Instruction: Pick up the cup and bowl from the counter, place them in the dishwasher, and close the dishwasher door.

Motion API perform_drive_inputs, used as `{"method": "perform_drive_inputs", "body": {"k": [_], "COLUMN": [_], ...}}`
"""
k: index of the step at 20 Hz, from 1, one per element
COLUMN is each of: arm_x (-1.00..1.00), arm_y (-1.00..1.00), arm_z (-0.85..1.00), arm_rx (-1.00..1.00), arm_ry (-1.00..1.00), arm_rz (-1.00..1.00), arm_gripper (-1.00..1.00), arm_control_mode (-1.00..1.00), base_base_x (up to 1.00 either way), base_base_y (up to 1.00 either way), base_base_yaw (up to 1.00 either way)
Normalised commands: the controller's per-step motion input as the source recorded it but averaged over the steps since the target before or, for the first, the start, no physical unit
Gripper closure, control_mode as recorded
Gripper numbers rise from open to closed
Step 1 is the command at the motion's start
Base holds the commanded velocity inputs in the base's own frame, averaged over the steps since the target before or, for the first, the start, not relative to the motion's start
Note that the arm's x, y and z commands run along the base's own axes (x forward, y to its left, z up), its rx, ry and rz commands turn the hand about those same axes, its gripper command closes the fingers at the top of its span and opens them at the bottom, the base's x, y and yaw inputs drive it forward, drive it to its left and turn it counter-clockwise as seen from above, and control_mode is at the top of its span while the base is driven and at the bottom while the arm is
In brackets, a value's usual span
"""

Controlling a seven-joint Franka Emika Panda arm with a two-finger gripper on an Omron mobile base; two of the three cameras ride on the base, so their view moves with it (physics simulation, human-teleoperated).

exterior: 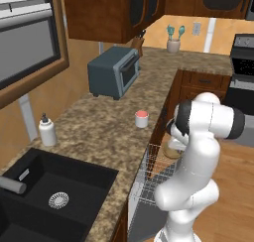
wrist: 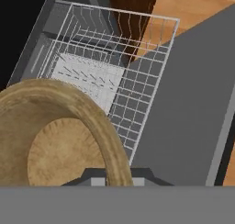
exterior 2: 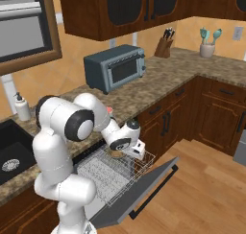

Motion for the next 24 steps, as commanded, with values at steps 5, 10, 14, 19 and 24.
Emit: {"method": "perform_drive_inputs", "body": {"k": [5,10,14,19,24], "arm_x": [0.24,0.45,0.43,0.42,0.38], "arm_y": [-0.16,0.15,0.29,0.45,0.06], "arm_z": [-0.57,-0.55,-0.68,-0.69,-0.72], "arm_rx": [0.0,0.0,0.0,0.0,0.01], "arm_ry": [-0.06,-0.05,0.0,-0.01,-0.04], "arm_rz": [0.09,0.01,0.08,0.06,0.12], "arm_gripper": [1.0,1.0,1.0,1.0,1.0], "arm_control_mode": [-1.0,-1.0,-1.0,-1.0,-1.0], "base_base_x": [0.0,0.0,0.0,0.0,0.0], "base_base_y": [0.0,0.0,0.0,0.0,0.0], "base_base_yaw": [0.0,0.0,0.0,0.0,0.0]}}
